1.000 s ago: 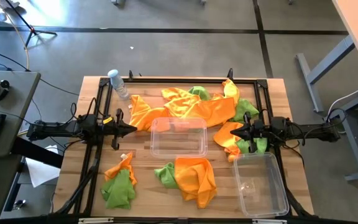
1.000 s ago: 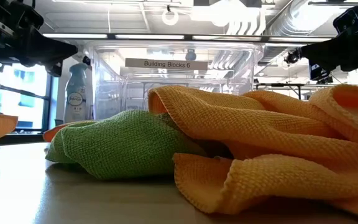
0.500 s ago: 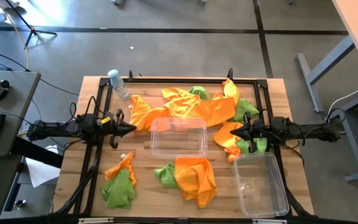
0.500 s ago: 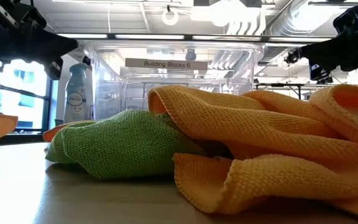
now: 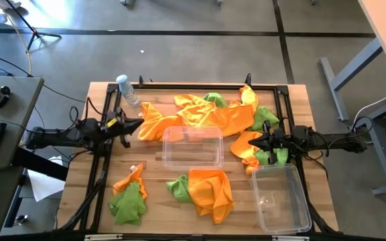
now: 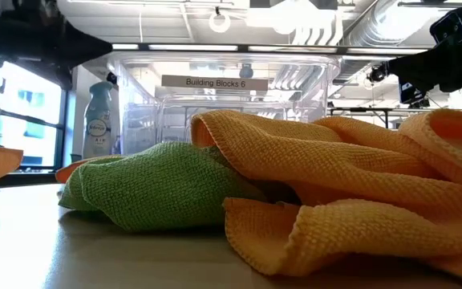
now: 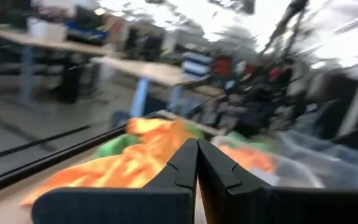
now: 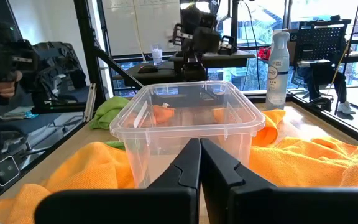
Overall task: Sort microfiber towel by color & place in baskets
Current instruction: Put the orange towel into the top transparent bin
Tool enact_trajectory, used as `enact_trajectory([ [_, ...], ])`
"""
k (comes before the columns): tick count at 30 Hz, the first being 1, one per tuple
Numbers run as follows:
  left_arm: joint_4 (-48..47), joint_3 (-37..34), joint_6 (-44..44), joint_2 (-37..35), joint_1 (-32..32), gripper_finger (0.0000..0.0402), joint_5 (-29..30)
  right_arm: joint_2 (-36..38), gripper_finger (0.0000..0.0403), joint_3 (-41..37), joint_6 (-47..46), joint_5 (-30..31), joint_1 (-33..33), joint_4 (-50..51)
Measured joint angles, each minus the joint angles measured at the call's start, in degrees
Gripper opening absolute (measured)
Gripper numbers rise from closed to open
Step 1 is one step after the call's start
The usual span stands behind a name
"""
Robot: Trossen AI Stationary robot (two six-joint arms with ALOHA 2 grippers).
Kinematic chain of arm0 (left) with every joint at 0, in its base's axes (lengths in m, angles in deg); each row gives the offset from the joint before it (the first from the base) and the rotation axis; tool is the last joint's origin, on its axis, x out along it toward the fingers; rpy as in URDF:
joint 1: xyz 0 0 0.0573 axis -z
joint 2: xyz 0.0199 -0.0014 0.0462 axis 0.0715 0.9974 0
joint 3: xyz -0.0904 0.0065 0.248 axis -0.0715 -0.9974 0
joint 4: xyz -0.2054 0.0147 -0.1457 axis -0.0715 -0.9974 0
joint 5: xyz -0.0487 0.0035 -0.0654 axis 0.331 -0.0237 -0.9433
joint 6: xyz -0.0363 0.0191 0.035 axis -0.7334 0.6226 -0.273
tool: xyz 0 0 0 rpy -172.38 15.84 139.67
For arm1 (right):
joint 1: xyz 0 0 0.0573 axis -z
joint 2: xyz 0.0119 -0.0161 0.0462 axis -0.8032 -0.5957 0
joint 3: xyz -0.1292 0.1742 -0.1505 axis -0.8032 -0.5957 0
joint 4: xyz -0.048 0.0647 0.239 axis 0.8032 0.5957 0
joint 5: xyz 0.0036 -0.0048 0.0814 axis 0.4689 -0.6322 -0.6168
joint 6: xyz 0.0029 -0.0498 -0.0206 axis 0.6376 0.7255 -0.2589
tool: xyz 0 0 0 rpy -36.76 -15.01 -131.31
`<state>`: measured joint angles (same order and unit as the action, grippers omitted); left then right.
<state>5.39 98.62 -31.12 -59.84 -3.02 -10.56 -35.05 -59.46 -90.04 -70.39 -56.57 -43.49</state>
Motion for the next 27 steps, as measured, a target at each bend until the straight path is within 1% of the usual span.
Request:
enact_trajectory([
  [3,-3.55,4.94,0.11,7.34,-0.19,0.0,6.07,0.0,0.0001,0.0,0.0,0.02,-0.02,0.02],
  [5,-3.95,8.42,-1.81,12.65,-0.89,0.0,10.29,-0.01,0.0001,0.0,0.01,0.01,-0.01,0.02],
  [8,-5.19,13.67,-4.48,20.51,-2.6,0.0,13.99,0.0,0.0001,0.0,0.0,0.01,-0.02,0.01],
  [13,-5.85,21.21,-7.14,32.37,-5.88,0.0,14.09,-0.02,0.0001,0.0,0.0,0.02,0.0,0.0],
  [18,-6.98,26.88,-11.51,40.3,-9.14,0.0,14.02,-0.01,0.0001,-0.01,0.0,0.01,-0.02,0.01],
  [24,-7.8,29.28,-13.42,44.98,-12.55,0.0,9.94,-0.02,0.0001,0.0,0.0,0.02,-0.02,0.02],
  [27,-7.88,29.55,-15.99,46.14,-13.57,0.0005,9.18,0.0,0.0001,-0.01,0.0,0.02,-0.02,0.02],
])
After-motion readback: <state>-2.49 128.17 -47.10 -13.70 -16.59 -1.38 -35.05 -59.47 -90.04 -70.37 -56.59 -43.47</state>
